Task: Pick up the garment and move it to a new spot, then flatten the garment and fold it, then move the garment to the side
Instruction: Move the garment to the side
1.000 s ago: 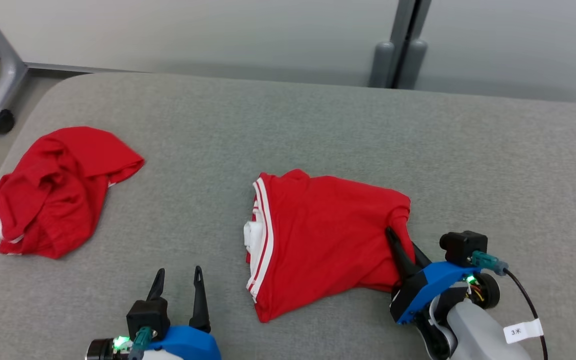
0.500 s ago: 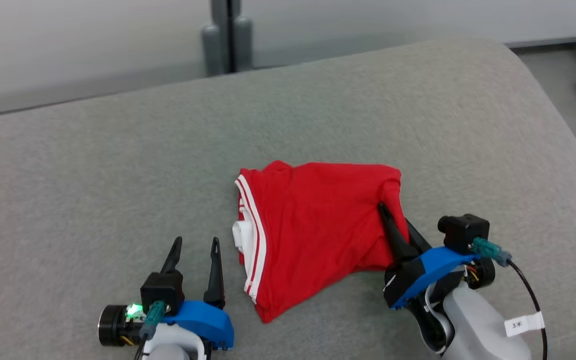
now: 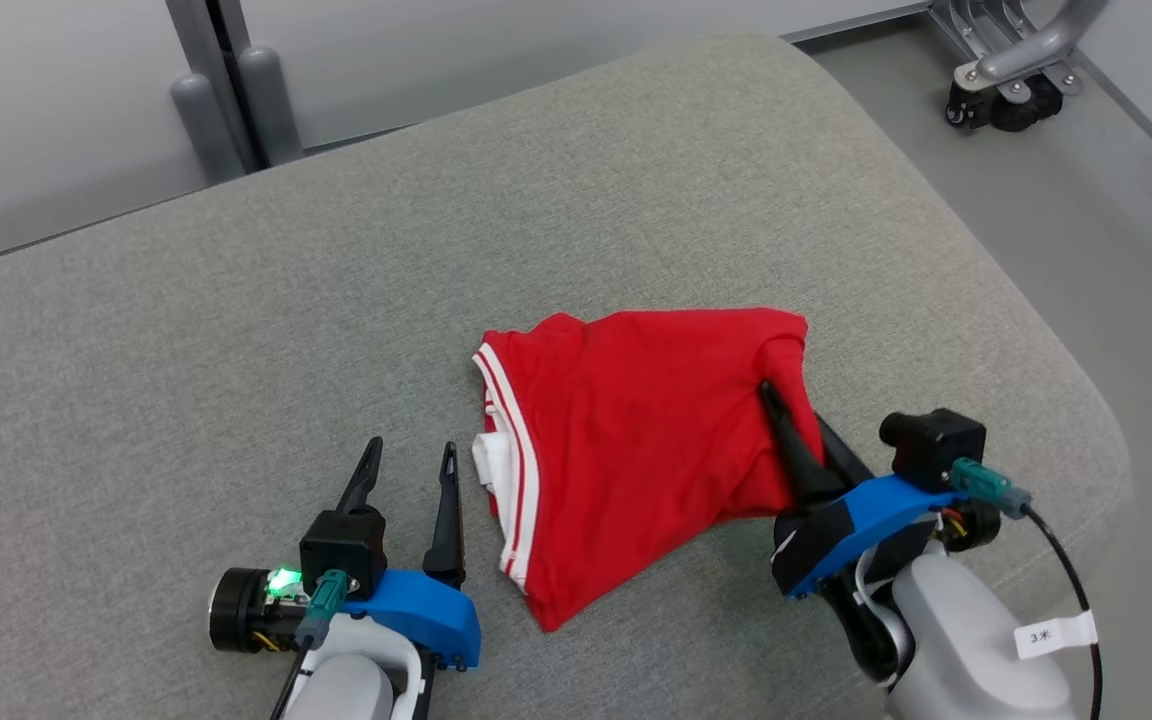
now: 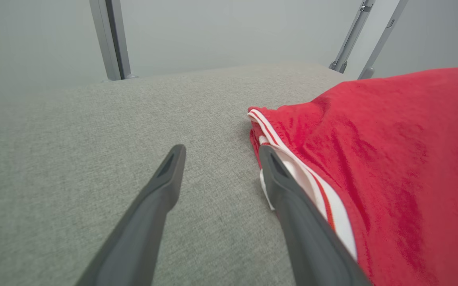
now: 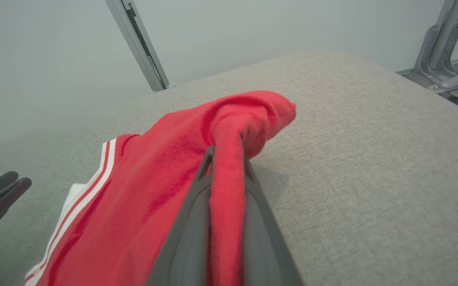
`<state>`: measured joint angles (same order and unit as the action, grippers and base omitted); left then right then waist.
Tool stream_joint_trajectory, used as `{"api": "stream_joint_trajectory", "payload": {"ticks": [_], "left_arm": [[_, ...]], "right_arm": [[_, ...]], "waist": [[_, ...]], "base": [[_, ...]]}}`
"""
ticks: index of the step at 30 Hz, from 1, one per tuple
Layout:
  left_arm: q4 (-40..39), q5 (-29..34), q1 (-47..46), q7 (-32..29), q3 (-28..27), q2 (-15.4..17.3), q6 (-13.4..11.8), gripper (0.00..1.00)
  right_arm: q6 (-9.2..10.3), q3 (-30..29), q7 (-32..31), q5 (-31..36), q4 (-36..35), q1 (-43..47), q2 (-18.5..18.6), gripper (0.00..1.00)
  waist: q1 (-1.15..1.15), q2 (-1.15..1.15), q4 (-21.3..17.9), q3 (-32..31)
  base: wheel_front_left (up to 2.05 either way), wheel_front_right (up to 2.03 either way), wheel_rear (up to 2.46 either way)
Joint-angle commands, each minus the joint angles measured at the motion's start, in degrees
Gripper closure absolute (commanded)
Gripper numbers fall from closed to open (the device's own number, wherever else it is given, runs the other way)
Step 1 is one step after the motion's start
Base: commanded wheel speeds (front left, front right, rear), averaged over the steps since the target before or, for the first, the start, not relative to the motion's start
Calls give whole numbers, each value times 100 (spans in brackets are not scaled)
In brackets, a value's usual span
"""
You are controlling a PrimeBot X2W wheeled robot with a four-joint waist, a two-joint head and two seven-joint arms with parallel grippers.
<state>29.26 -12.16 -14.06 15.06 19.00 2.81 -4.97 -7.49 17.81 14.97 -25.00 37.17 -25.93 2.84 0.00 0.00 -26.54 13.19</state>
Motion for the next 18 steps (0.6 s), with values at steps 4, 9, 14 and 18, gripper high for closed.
{"api": "stream_joint_trajectory", "payload": {"ticks": [4,9,14,18], "left_arm": [[57,50,-182,16,47,16,30,0],[127,166,-296,16,55,15,66,0],[134,216,-373,16,43,11,85,0],[126,246,-410,15,27,11,83,0]], "right_arm": [[0,-410,32,536,241,-455,203,100],[0,-905,31,1159,832,-1076,767,100],[0,-1583,31,1998,1613,-1679,1559,100],[0,-2379,31,2609,2120,-2052,2074,100]], "waist": [[0,0,233,187],[0,0,725,423],[0,0,1263,642],[0,0,1622,799]], "base": [[0,0,0],[0,0,0],[0,0,0],[0,0,0]]}}
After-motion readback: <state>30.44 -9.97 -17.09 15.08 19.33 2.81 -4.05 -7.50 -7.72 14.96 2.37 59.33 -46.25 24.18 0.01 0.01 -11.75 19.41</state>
